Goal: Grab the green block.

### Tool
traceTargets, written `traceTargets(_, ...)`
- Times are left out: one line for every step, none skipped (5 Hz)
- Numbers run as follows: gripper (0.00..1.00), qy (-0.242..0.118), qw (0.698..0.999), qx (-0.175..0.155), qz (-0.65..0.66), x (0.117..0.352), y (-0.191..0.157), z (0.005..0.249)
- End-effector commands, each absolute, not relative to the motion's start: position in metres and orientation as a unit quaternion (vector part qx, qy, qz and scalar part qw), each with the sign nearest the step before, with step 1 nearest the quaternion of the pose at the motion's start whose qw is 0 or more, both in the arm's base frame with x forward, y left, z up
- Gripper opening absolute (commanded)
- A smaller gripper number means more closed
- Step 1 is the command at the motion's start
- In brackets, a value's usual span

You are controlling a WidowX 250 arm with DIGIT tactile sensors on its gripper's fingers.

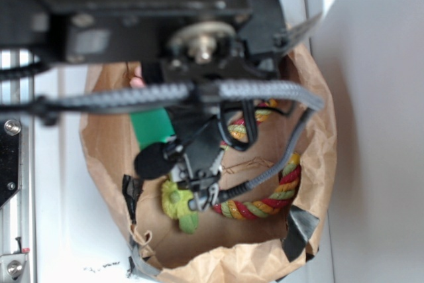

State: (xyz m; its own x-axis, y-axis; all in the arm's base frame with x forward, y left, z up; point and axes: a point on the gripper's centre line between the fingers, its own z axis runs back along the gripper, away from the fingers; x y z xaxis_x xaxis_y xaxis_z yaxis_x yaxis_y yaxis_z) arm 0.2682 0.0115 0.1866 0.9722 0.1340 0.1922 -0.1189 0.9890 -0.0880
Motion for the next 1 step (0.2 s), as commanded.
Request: traceTargets(0.00,-0.137,0.989,-0.007,0.049,0.2621,0.0166,0.2099)
